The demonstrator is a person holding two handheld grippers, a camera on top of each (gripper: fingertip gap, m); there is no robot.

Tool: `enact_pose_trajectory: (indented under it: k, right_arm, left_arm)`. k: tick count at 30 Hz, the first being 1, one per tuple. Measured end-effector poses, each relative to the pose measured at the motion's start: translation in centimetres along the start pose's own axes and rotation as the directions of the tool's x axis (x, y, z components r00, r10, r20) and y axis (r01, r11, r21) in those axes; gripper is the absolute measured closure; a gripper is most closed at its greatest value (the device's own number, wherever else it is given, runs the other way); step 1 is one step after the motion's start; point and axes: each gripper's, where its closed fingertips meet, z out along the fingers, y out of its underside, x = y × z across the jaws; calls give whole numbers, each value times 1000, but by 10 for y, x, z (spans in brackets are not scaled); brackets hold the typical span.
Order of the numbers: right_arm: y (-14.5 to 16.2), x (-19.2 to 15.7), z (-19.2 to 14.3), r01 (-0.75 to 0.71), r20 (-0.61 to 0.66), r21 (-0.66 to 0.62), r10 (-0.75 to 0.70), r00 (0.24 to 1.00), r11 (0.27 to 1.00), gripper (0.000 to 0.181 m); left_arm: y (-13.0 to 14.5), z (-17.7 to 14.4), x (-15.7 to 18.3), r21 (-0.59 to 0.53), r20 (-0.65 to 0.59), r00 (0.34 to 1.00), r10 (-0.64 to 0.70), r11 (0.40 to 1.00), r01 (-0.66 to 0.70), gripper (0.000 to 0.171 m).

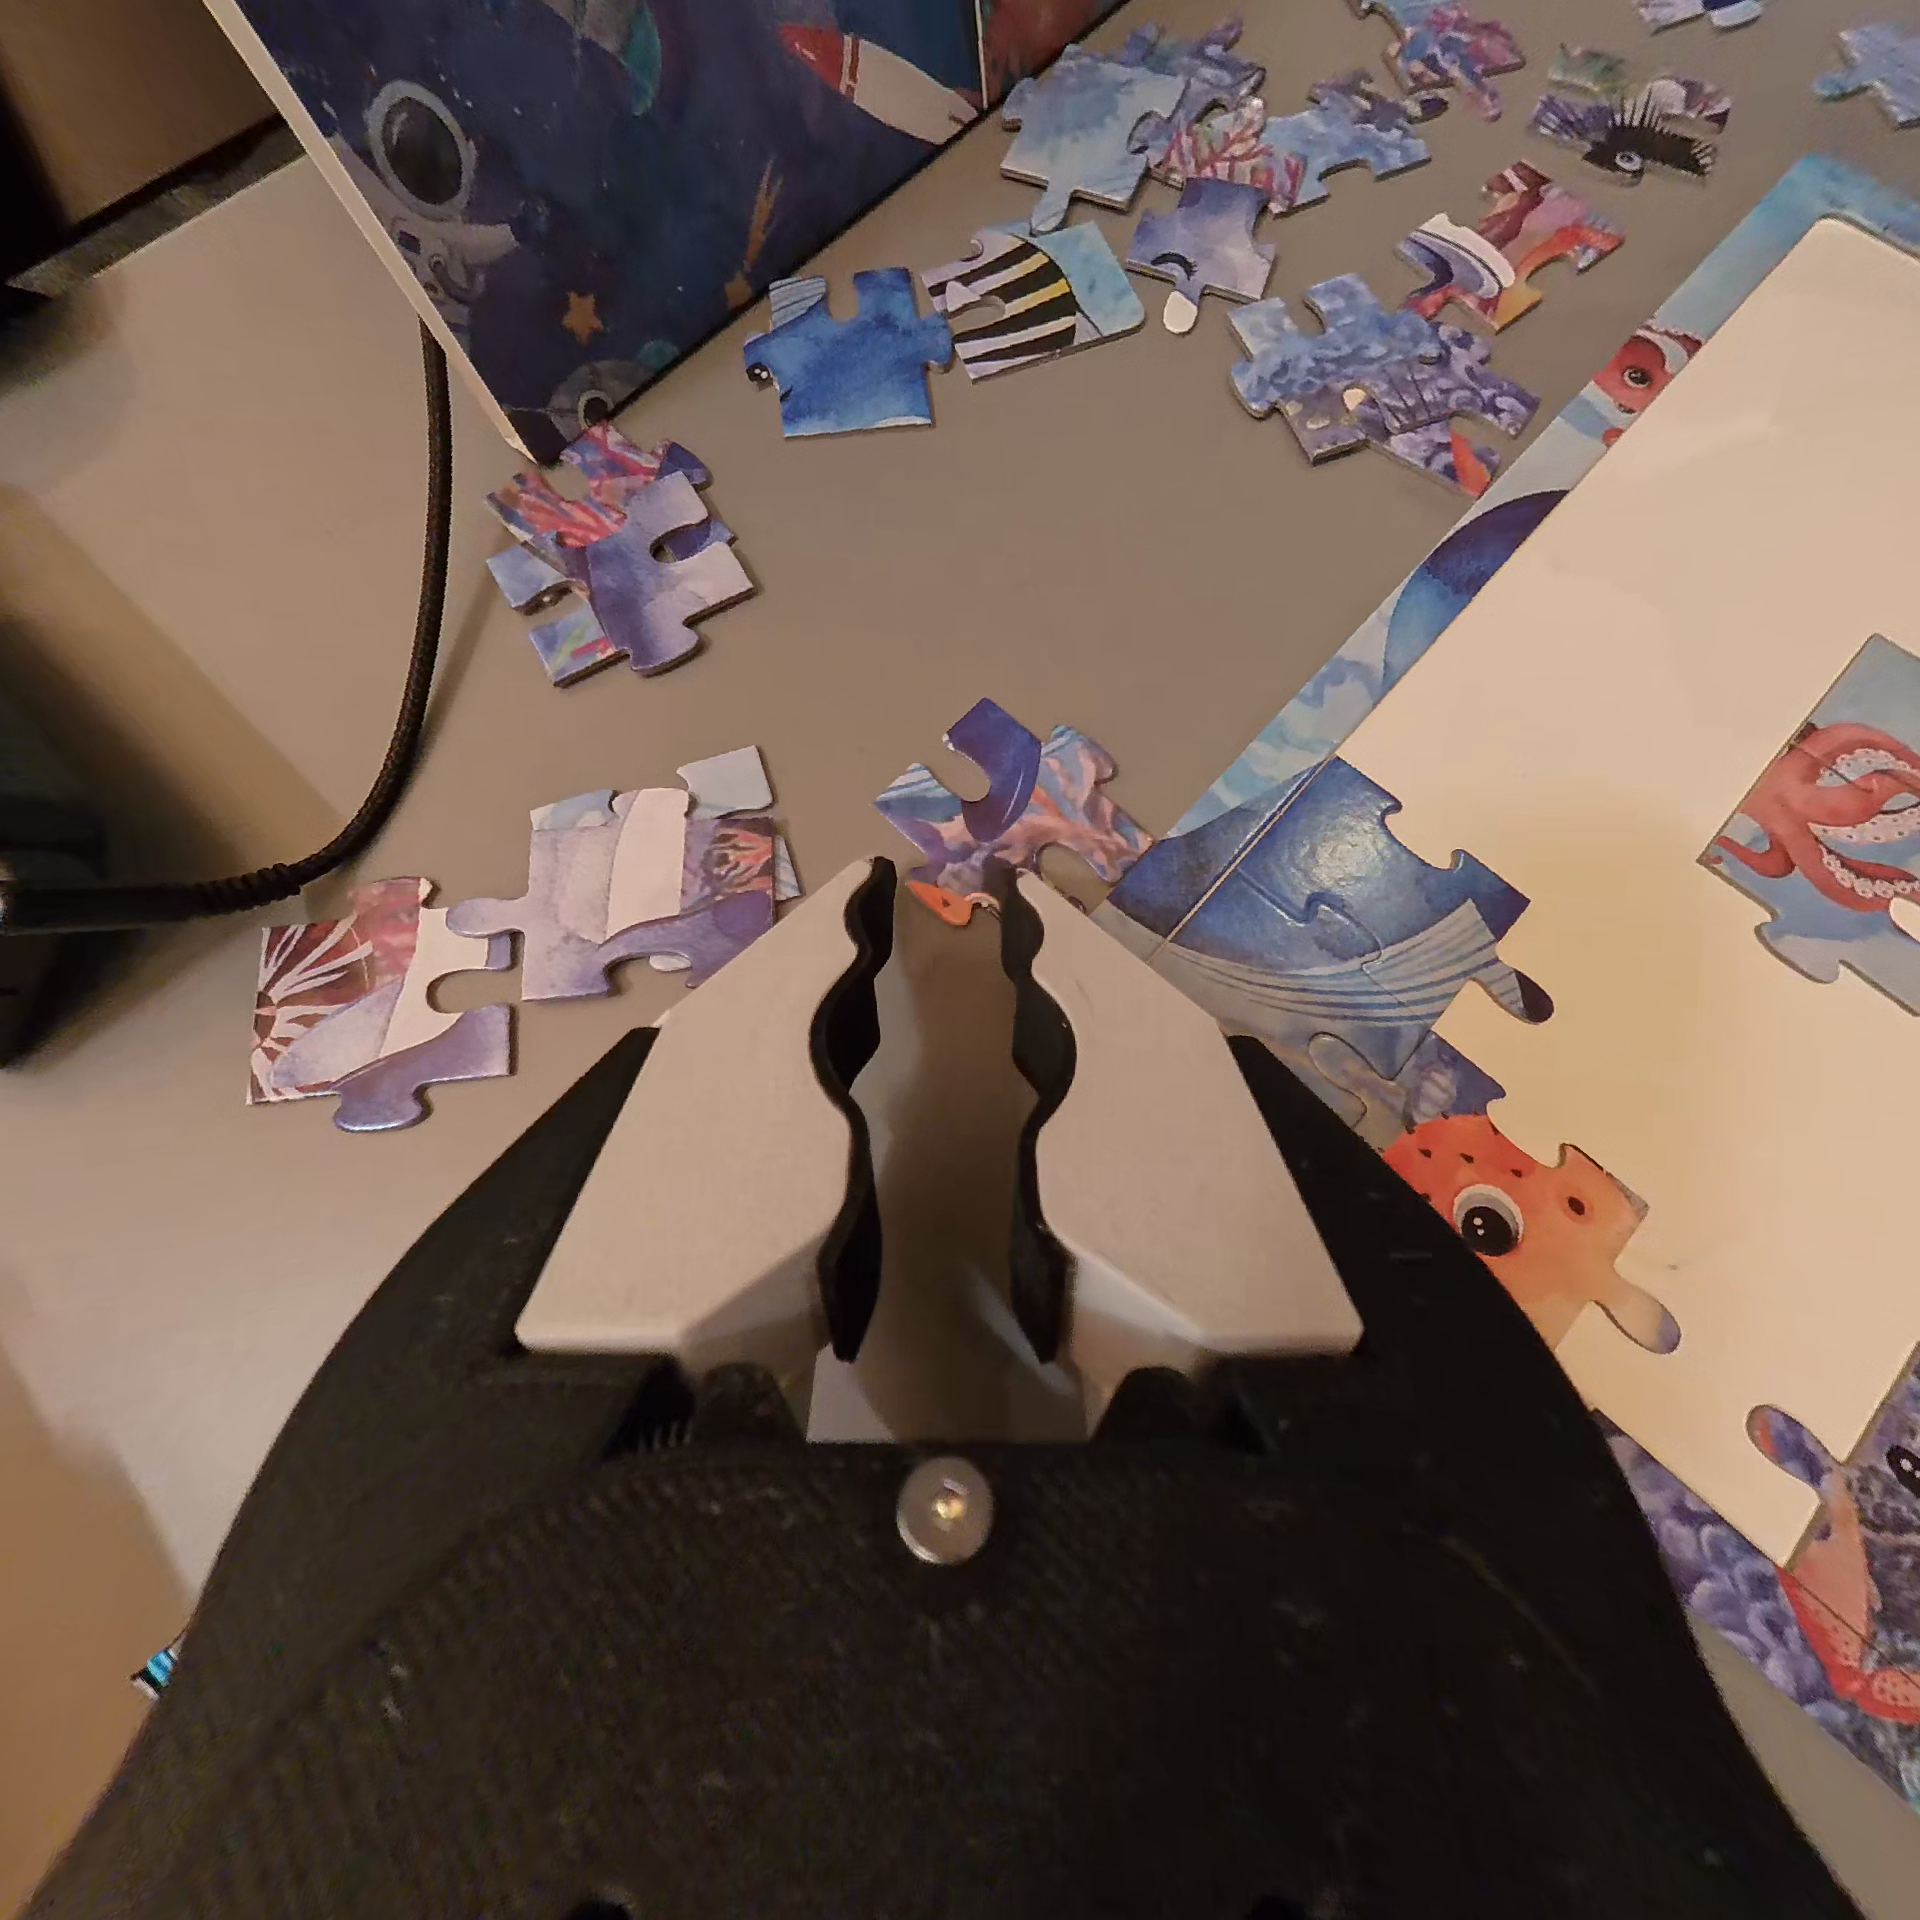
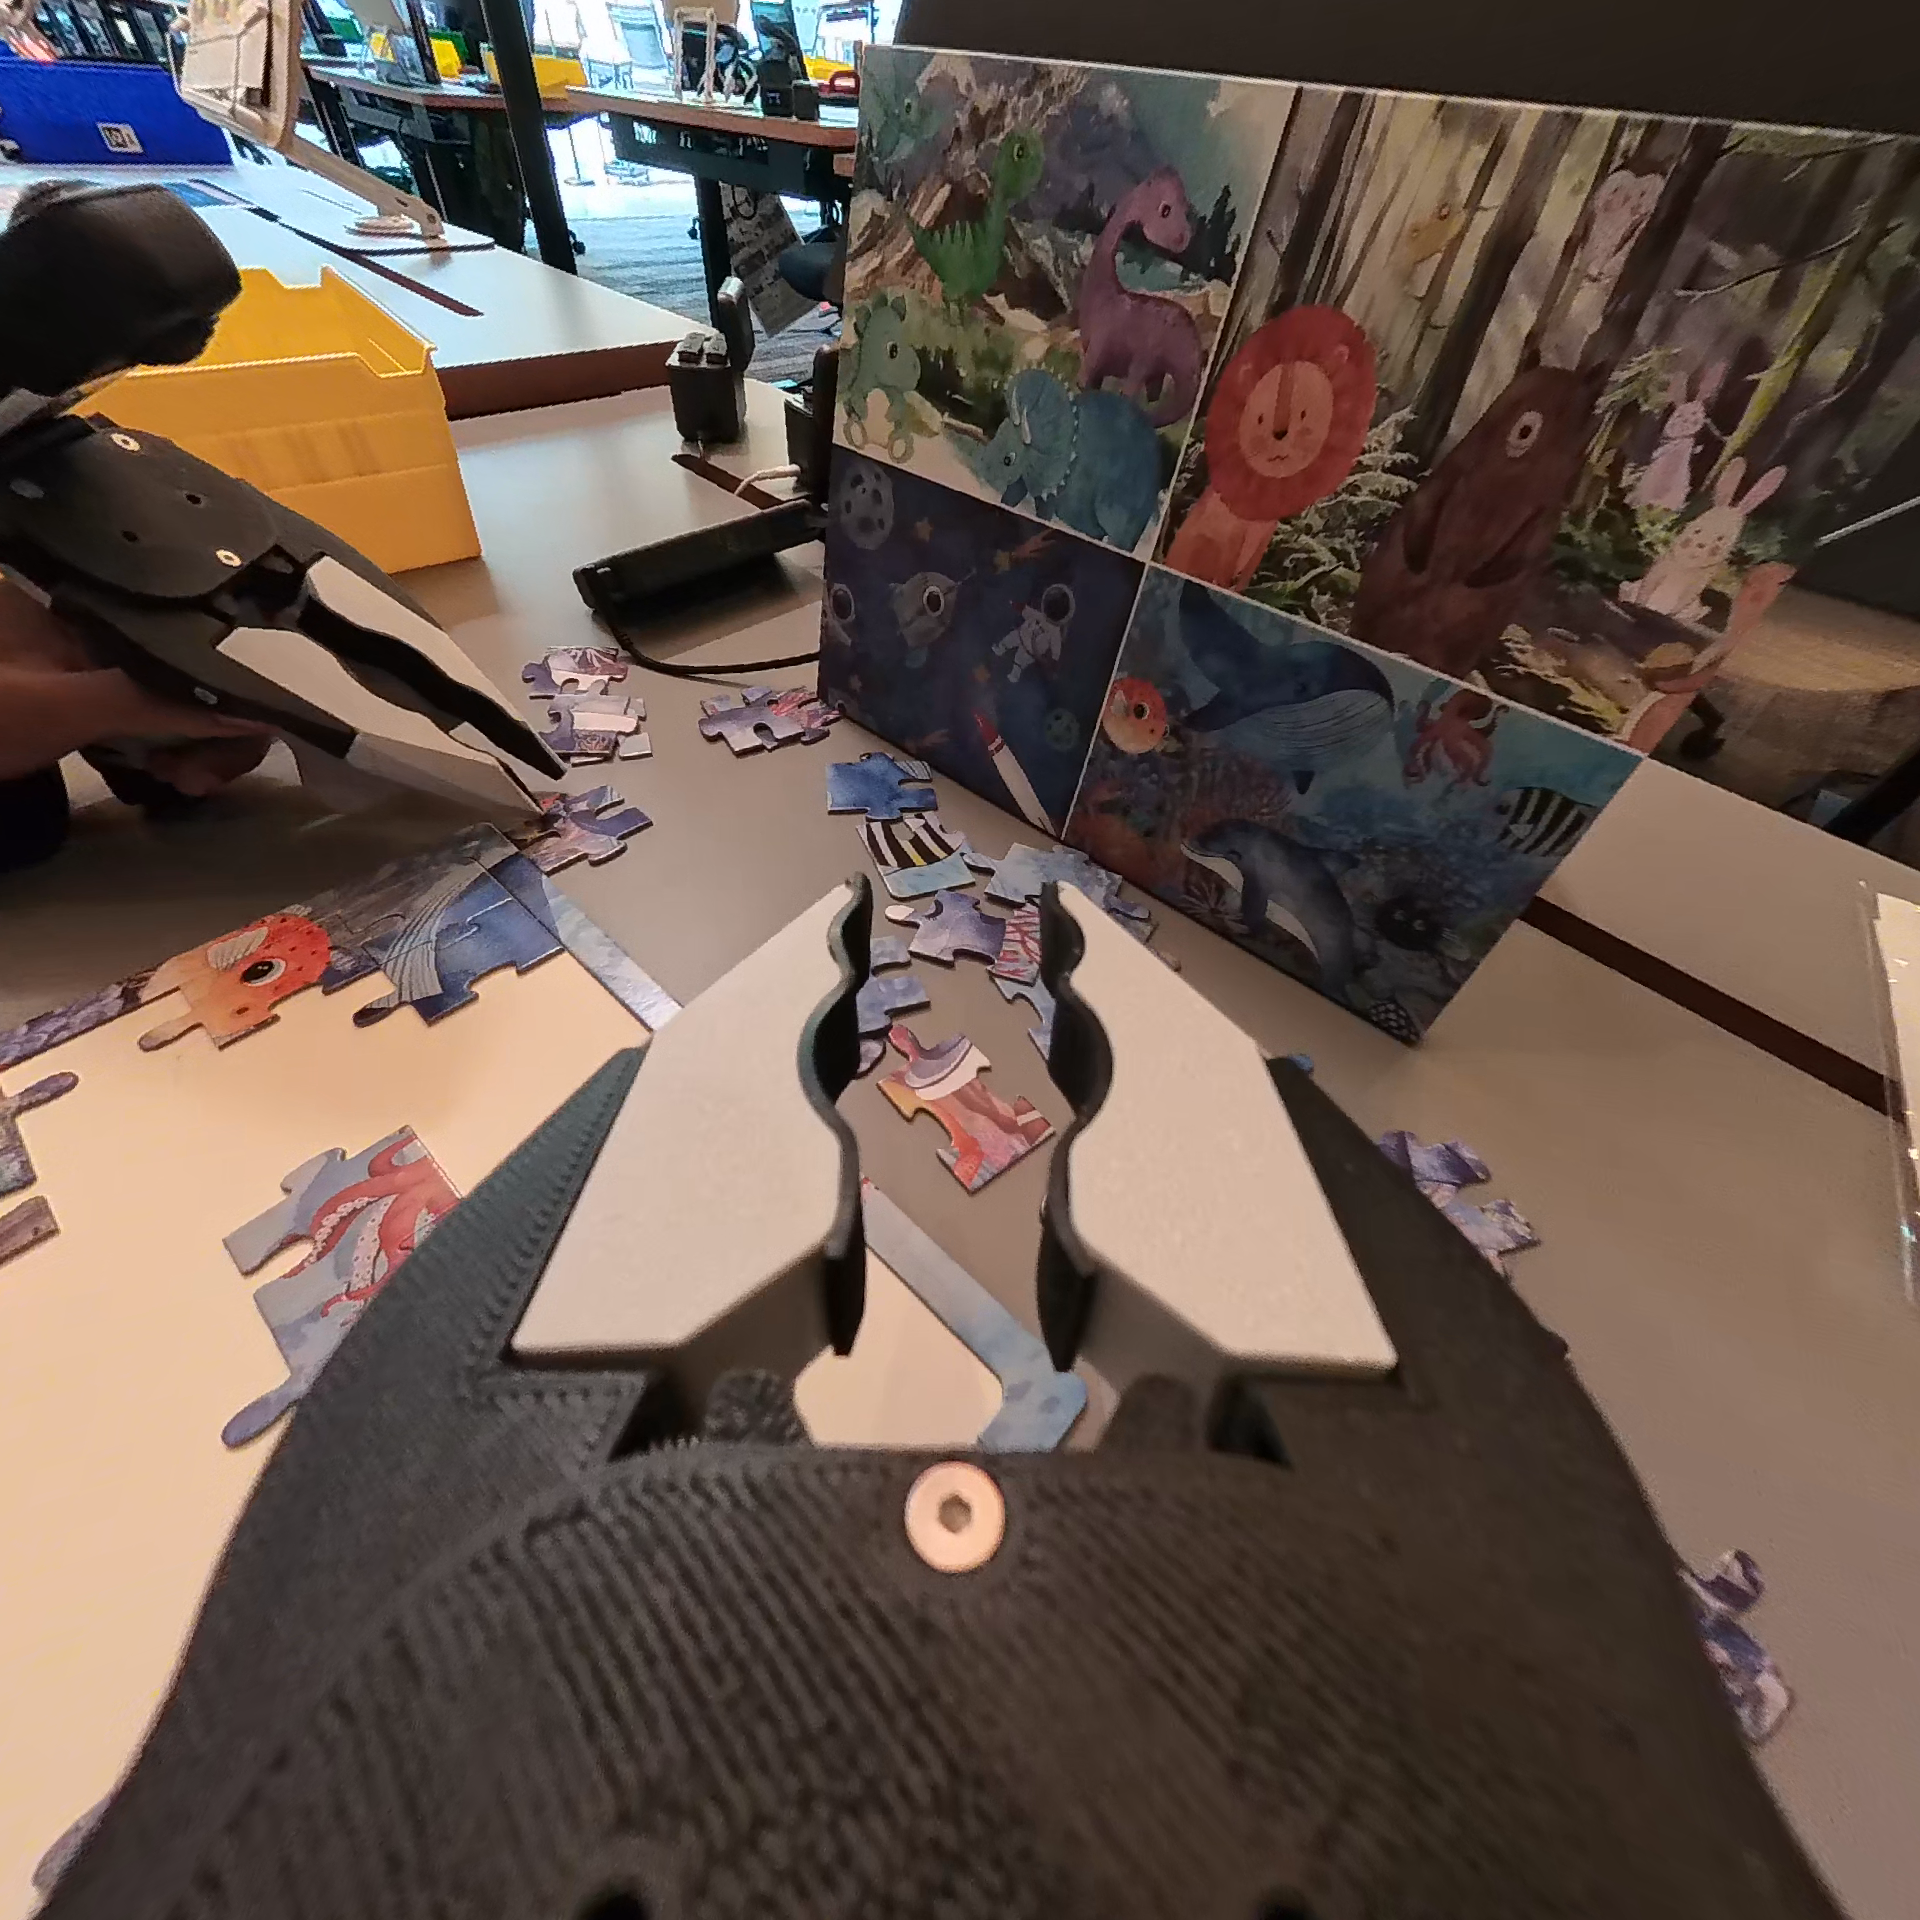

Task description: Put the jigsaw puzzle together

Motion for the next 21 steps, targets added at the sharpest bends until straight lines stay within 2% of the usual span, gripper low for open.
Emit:
enact_pose_trajectory:
  k: [14,16,18,21]
  right_arm:
    - [4,-1,3,0,5,-12,0,1000,1000,150]
    - [5,-2,4,1,5,-14,-1,1000,1000,150]
    - [5,-2,4,3,4,-16,-3,1000,1000,150]
    - [5,-2,4,9,0,-18,-9,1000,1000,150]
  left_arm:
    - [3,2,1,-24,-23,999,-23,999,23,141]
    - [4,2,1,-26,-30,999,-24,999,23,146]
    - [3,2,-1,-23,-16,999,-27,999,27,160]
    - [3,2,-5,-22,5,999,-52,998,52,163]
